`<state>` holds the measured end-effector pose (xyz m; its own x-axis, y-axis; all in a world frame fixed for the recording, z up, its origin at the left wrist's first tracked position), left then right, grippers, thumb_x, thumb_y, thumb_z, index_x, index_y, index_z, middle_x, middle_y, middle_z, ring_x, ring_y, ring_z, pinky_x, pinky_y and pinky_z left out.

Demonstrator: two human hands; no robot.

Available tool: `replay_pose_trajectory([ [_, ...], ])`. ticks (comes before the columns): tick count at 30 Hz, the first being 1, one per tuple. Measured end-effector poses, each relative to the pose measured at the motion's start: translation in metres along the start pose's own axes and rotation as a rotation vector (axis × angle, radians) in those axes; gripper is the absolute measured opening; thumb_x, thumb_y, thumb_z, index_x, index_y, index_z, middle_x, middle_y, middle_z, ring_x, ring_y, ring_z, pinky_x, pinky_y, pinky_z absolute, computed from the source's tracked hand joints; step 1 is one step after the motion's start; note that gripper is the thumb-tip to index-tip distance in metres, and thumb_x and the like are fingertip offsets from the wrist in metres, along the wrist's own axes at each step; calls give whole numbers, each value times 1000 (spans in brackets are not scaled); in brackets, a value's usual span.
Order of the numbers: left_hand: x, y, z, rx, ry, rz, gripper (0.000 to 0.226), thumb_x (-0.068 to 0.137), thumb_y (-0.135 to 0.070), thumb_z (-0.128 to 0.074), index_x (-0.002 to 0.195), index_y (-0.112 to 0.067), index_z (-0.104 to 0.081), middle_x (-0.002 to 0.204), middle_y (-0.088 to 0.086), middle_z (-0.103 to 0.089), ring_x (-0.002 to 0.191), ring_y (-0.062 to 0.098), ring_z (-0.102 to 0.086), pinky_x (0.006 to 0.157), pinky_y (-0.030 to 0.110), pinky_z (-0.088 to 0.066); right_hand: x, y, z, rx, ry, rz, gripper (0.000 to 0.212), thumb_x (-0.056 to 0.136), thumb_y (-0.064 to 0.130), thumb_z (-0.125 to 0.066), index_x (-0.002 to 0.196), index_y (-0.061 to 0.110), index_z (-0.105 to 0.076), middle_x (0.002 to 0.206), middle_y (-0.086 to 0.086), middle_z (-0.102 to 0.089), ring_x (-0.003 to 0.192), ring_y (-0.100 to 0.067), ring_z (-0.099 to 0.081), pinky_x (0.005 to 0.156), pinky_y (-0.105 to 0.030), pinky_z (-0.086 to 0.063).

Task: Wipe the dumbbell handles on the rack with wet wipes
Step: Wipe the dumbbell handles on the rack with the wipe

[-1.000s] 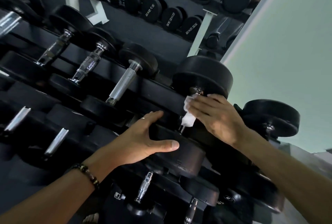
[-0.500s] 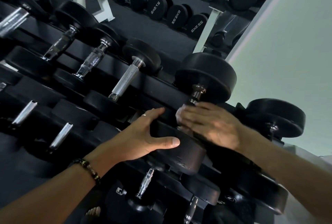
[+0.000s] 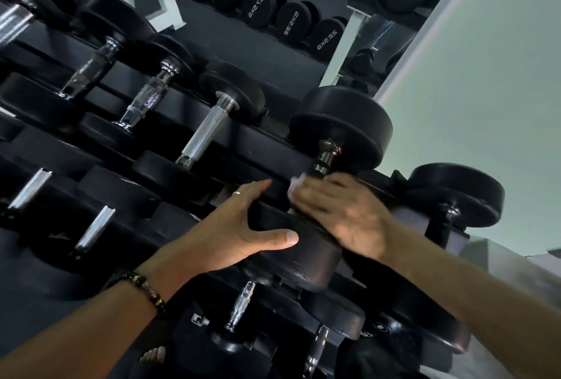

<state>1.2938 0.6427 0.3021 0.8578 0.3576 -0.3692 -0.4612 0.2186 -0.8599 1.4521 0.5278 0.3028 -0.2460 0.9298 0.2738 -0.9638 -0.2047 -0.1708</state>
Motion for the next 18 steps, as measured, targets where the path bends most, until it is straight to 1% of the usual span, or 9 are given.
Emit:
replay_pose_trajectory([
  [2, 0, -2, 0, 11, 1, -4, 118, 55, -73, -71, 154, -34, -21, 156, -18, -27, 142, -2, -24, 117, 26, -22, -4, -6, -1, -70, 37, 59, 28, 95, 12, -58, 121, 12, -70, 129, -1, -66, 122, -20, -62, 98, -35, -43],
  [5, -2, -4, 0, 21, -6, -14, 114, 55, -69, -66, 154, -34, -21, 157, -18, -24, 143, -2, -19, 113, 21, -19, -1, -39, 7, -109, -35, -156, 42, 84, 3, -69, 126, 12, -67, 135, -3, -63, 124, -21, -60, 91, -36, -44],
  [7, -3, -5, 0, 15, -7, -16, 113, 55, -68, -66, 153, -34, -22, 156, -18, -27, 143, -1, -22, 116, 24, -21, -1, -29, 9, -79, -58, -220, 39, 86, 4, -67, 124, 9, -68, 134, -5, -63, 125, -22, -60, 87, -35, -47],
  [10, -1, -4, 0, 2, 1, -13, 112, 54, -69, -67, 152, -35, -24, 153, -18, -32, 142, 0, -28, 118, 28, -25, -6, 7, 1, -61, 50, 2, 34, 95, 13, -50, 124, 12, -68, 133, -3, -64, 125, -20, -59, 98, -36, -38],
  [11, -1, -4, 0, 5, 3, -8, 113, 54, -70, -68, 152, -36, -23, 154, -18, -31, 142, 0, -27, 118, 29, -24, -5, 2, 2, -41, 101, 21, 37, 95, 17, -45, 123, 13, -68, 131, -1, -65, 124, -20, -59, 102, -38, -35],
  [13, 0, -1, 1, 19, 8, 8, 116, 54, -76, -70, 152, -37, -22, 155, -17, -28, 143, 1, -25, 119, 32, -23, -3, -24, 2, -29, 78, -63, 36, 92, 19, -47, 120, 17, -70, 129, 2, -66, 124, -21, -59, 104, -37, -34],
  [15, 1, 0, 1, 20, 5, 9, 118, 51, -79, -70, 152, -36, -24, 154, -16, -32, 142, 2, -28, 119, 34, -26, 0, -37, 5, -68, 38, -182, 39, 89, 11, -55, 125, 18, -67, 135, 2, -62, 128, -20, -57, 99, -36, -37],
  [16, 0, 0, 1, 20, 4, 2, 119, 50, -79, -70, 152, -36, -24, 152, -15, -35, 141, 2, -31, 119, 34, -27, 0, -30, 4, -69, 35, -158, 41, 88, 9, -57, 127, 17, -66, 137, 1, -61, 129, -20, -56, 98, -37, -38],
  [18, 1, -3, 0, 20, -3, -8, 116, 52, -74, -70, 151, -34, -25, 147, -16, -39, 138, 1, -34, 117, 29, -29, -1, -5, 1, -29, 70, 38, 36, 90, 13, -58, 125, 15, -66, 137, -1, -61, 129, -20, -55, 100, -42, -40],
])
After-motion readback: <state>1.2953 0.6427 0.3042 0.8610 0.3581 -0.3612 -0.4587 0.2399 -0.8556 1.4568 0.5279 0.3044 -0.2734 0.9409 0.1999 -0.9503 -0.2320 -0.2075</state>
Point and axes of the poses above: each hand's wrist, its own x-axis towards the middle knuckle, its own z-axis out of the back of the hand, y = z × x, the point moved 4 cm from there along x, towards the middle knuckle
